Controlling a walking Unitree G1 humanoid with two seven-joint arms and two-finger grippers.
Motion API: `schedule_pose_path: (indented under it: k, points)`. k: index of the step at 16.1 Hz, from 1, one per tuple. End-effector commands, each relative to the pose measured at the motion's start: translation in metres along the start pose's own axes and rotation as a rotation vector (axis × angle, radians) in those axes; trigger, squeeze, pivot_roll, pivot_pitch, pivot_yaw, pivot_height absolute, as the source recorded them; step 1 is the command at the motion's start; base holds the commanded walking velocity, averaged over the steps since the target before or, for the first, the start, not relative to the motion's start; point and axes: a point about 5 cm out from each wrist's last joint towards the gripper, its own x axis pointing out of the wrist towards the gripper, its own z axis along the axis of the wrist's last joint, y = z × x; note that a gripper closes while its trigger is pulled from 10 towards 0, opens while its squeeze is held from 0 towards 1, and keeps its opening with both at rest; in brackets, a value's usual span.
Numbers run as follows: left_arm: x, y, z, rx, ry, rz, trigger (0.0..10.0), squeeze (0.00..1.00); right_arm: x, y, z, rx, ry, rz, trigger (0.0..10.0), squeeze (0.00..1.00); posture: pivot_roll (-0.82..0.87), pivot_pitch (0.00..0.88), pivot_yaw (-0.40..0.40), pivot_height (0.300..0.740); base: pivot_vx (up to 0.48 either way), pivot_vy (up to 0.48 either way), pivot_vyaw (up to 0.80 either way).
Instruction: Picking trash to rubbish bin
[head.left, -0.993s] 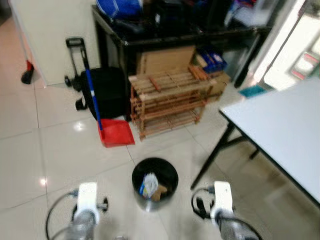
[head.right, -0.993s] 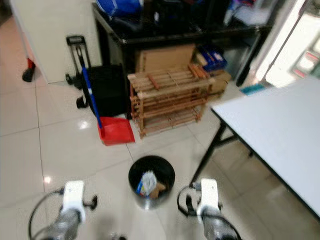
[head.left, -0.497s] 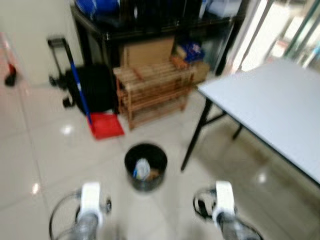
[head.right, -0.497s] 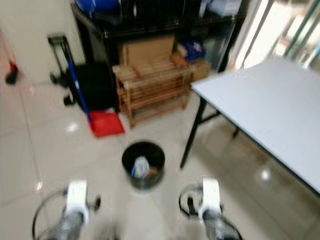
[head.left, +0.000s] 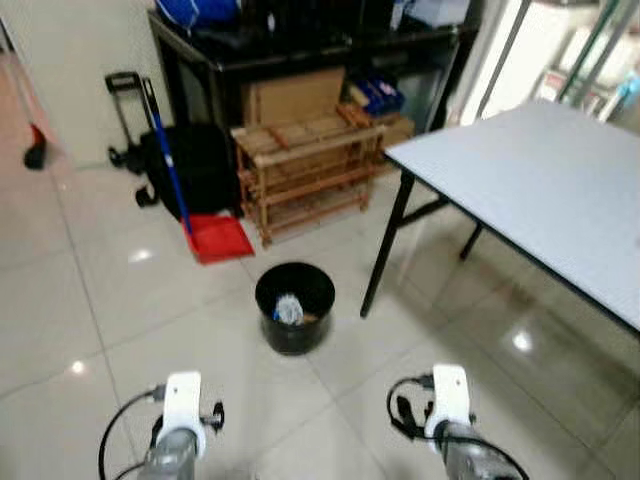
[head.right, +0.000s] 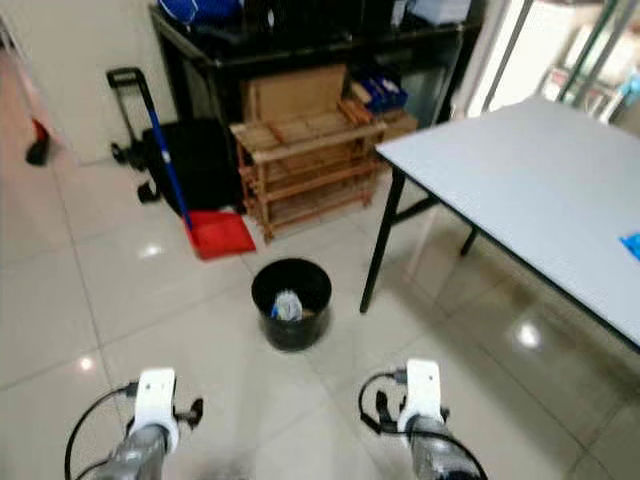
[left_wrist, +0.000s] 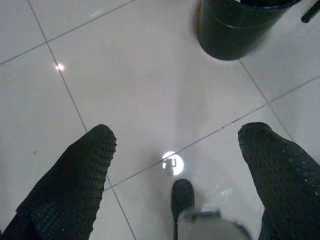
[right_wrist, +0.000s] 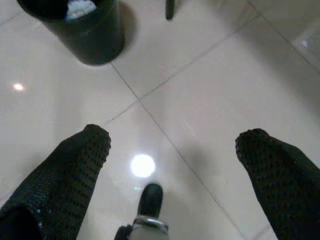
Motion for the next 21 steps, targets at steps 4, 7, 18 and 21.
schedule_pose_path:
  k: [4,7,18,21]
  points:
    - [0.0,0.0,-0.001,-0.004,-0.001,0.0,10.0,0.0,0.001,0.001,0.002,-0.001,-0.003,0.005,10.0,0.0,-0.02,0.024,-0.081,0.74,-0.265,0.0,0.0]
    - [0.0,-0.001,-0.001,-0.007,-0.002,-0.001,10.0,0.0,0.0,0.0,0.002,-0.003,-0.003,0.005,10.0,0.0,-0.02,0.024,-0.083,0.74,-0.265,0.0,0.0]
    - [0.0,-0.002,0.002,0.02,-0.029,-0.001,10.0,0.0,0.0,0.001,0.003,-0.035,-0.018,0.019,10.0,0.0,-0.01,0.013,-0.088,0.74,-0.048,0.0,0.0]
    - [0.002,-0.002,0.037,0.105,-0.206,0.008,10.0,0.0,0.002,0.006,0.026,-0.102,-0.145,0.052,10.0,0.0,-0.01,0.005,-0.088,0.74,0.0,0.0,0.0]
